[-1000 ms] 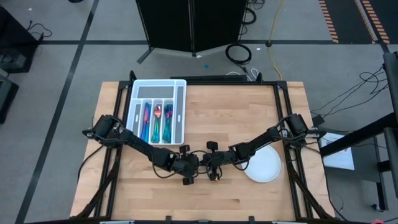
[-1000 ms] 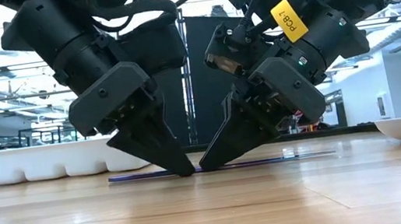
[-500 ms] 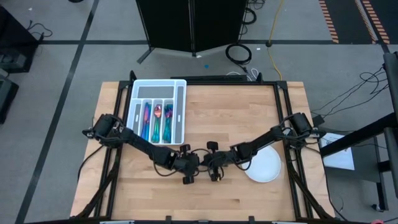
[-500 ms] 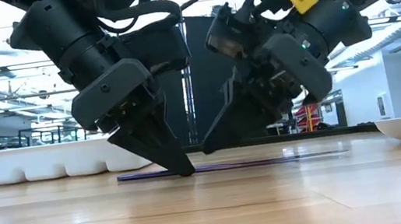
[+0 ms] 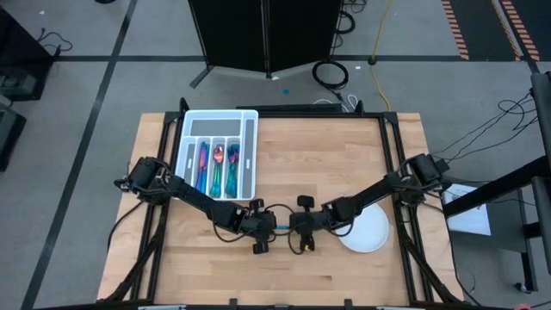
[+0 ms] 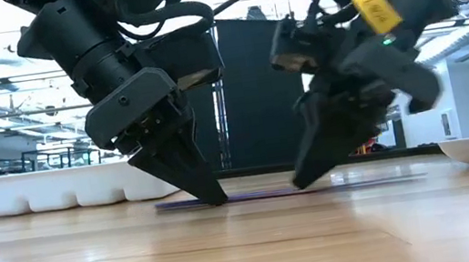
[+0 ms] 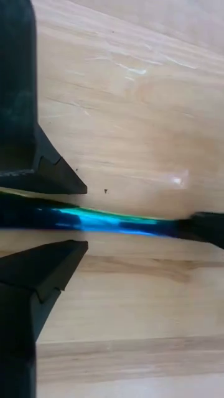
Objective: Sort silverware
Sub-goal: Put the iridescent knife into the white silverware tray
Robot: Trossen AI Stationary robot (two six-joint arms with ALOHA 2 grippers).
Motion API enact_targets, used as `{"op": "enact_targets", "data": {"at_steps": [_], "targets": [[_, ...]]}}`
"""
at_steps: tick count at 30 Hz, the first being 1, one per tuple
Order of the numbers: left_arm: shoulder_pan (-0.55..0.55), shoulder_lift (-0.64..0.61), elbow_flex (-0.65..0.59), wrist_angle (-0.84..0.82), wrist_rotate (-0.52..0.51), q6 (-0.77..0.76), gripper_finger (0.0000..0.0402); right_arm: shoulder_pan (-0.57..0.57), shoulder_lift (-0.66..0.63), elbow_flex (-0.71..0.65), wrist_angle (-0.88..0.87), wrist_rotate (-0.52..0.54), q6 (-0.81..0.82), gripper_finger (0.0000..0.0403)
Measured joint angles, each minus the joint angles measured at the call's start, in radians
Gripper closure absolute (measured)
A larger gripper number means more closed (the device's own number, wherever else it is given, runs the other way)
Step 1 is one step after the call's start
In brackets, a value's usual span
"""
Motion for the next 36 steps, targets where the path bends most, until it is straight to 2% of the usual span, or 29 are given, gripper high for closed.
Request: {"op": "enact_targets", "data": {"at_steps": [3,9,13,18,21,28,36], "targets": [[0.001,0.000,-0.001,-0.001,0.011,0.000,0.0277,0.031,-0.032,0.000,-0.061,0.049,0.020,0.0402],[0.002,0.000,-0.001,-0.003,0.015,0.000,0.0299,0.084,-0.104,0.000,-0.077,0.130,0.017,0.0402],[0.002,0.000,-0.002,-0.003,0.022,0.000,0.0329,0.111,-0.152,0.000,-0.124,0.131,0.045,0.0403],[0.002,-0.001,-0.002,-0.003,0.029,0.000,0.0360,0.142,-0.176,0.000,-0.281,0.131,0.173,0.0403],[0.002,-0.001,-0.002,-0.003,0.031,0.000,0.0364,0.152,-0.176,-0.005,-0.356,0.146,0.255,0.0403],[0.001,-0.002,-0.002,-0.001,0.038,-0.001,0.0366,0.150,-0.176,-0.084,-0.375,0.168,0.372,0.0403],[0.001,-0.002,-0.002,0.000,0.042,-0.004,0.0365,0.150,-0.177,-0.112,-0.371,0.190,0.399,0.0403]]}}
